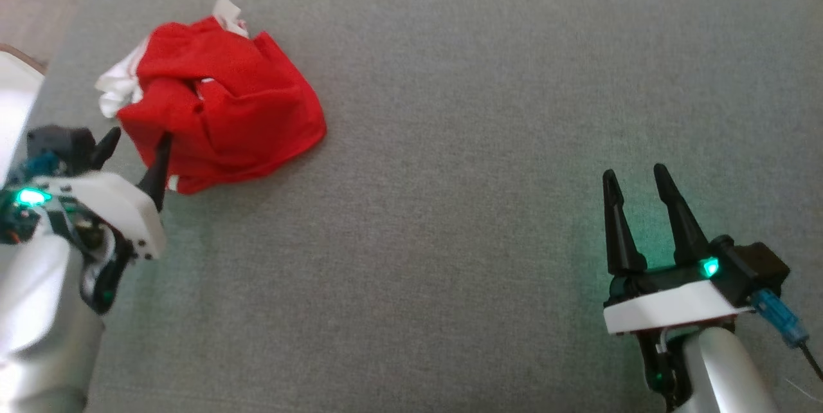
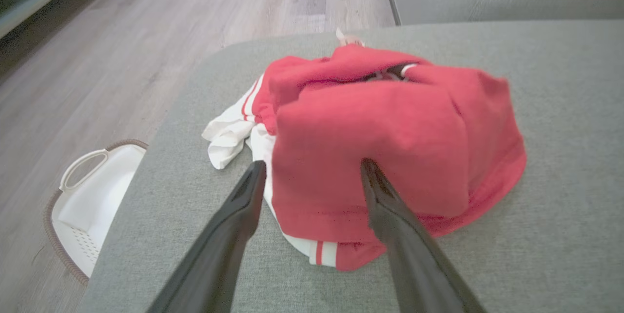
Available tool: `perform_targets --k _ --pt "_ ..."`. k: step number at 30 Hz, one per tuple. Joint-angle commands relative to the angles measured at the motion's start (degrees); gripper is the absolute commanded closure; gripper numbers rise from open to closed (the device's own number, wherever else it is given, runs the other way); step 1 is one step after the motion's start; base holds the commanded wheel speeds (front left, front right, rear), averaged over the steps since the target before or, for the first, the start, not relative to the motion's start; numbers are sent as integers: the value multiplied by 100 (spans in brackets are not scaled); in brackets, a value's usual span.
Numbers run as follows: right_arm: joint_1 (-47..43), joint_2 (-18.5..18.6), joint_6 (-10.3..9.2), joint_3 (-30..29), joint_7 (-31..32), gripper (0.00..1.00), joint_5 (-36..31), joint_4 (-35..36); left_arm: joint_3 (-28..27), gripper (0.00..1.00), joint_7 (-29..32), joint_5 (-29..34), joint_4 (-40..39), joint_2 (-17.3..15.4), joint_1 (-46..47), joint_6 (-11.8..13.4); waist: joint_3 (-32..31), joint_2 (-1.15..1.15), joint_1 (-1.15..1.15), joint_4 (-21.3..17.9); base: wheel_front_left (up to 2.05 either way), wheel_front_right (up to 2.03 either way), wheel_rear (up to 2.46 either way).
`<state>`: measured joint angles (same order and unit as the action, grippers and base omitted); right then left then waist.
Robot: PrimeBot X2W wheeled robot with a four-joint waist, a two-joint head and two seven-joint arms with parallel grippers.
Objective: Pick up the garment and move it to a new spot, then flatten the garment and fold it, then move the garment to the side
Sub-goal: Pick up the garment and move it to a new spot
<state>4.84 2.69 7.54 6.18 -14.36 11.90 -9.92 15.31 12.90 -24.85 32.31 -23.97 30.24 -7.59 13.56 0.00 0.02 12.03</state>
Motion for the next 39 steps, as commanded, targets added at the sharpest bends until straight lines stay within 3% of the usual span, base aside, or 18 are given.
perform_targets --k 1,5,6,7,8,14,24,32,39 --pt "186 19 -5 118 -63 0 -37 204 -199 0 12 -52 -121 -335 305 12 132 0 -2 -83 0 0 0" --pt "222 19 -5 103 -63 0 -104 257 257 0 189 -731 284 -431 592 11 291 0 -2 -156 0 0 0" --pt "226 19 -5 108 -63 0 -115 261 352 24 182 -826 338 -454 626 11 303 0 -2 -170 0 0 0" --pt "229 19 -5 114 -63 0 -124 262 435 78 154 -916 376 -475 656 11 309 0 -2 -184 0 0 0" --pt "233 19 -5 118 -63 0 -129 260 508 100 101 -1004 398 -494 683 11 307 0 -2 -200 0 0 0" --pt "228 19 -5 134 -63 0 -85 202 775 100 -626 -1388 341 -648 824 11 144 0 -2 -275 0 0 0" --pt "88 19 -5 282 -63 0 184 85 738 100 -1677 -1859 -387 -873 791 17 -488 0 -2 -318 0 0 0" --pt "22 19 -5 413 -63 0 369 29 812 100 -1580 -1873 -1562 -761 347 417 -830 0 -2 -455 0 0 0" --pt "126 19 -5 486 -63 0 458 66 1179 100 -1482 -1718 -2621 -237 113 880 -827 0 -2 -845 0 0 0"
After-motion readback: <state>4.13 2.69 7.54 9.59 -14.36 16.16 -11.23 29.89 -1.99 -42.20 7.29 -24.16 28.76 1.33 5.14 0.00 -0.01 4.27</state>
